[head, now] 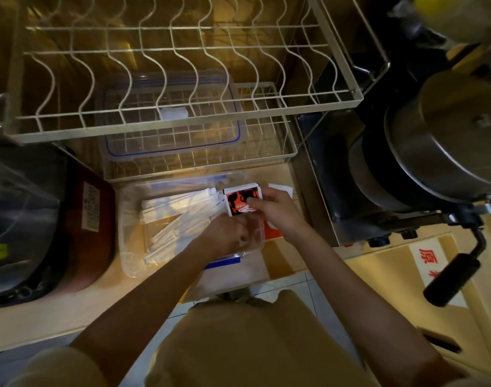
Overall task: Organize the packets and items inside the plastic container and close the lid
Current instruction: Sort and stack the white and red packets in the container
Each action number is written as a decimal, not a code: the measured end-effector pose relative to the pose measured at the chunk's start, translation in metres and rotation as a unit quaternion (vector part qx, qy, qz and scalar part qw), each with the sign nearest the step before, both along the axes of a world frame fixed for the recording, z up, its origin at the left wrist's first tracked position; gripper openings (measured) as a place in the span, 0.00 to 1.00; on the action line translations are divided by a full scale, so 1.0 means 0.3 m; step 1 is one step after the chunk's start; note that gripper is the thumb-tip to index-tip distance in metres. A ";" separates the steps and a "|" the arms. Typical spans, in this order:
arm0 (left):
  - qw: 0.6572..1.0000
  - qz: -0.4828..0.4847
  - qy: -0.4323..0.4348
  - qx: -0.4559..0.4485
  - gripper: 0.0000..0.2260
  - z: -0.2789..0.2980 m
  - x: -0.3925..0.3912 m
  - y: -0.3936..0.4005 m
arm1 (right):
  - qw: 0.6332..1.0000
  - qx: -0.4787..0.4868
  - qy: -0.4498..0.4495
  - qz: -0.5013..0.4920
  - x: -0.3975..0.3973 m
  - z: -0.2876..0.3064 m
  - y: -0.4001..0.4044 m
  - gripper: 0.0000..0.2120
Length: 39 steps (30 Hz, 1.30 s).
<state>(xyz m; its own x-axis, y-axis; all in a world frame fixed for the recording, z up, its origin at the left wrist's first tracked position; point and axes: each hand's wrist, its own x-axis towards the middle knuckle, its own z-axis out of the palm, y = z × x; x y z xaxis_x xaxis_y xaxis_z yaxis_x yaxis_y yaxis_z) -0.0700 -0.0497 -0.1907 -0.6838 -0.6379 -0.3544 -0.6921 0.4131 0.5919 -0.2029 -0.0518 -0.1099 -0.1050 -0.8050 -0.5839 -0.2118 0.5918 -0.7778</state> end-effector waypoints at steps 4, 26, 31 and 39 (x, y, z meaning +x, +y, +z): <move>0.922 0.279 0.136 0.234 0.10 0.006 -0.019 -0.002 | 1.000 0.005 -0.017 0.024 -0.004 -0.019 0.003 0.13; 0.976 0.157 -0.112 -0.098 0.15 -0.062 0.169 -0.030 | 0.791 0.037 0.363 0.492 0.166 -0.140 -0.072 0.16; 0.971 0.175 -0.136 -0.089 0.17 -0.039 0.145 -0.017 | 0.763 -0.008 0.414 0.497 0.163 -0.180 -0.058 0.18; 0.971 0.153 -0.158 -0.095 0.15 0.024 0.141 -0.004 | 0.778 -0.010 0.410 0.476 0.157 -0.152 -0.037 0.16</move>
<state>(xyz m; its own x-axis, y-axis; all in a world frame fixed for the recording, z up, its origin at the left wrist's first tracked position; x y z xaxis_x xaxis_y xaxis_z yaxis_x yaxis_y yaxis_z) -0.0277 -0.0509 -0.1835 -0.3289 -0.8679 -0.3723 -0.9341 0.2411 0.2633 -0.1559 -0.0630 -0.1554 0.2142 -0.7536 -0.6214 -0.9764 -0.1471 -0.1582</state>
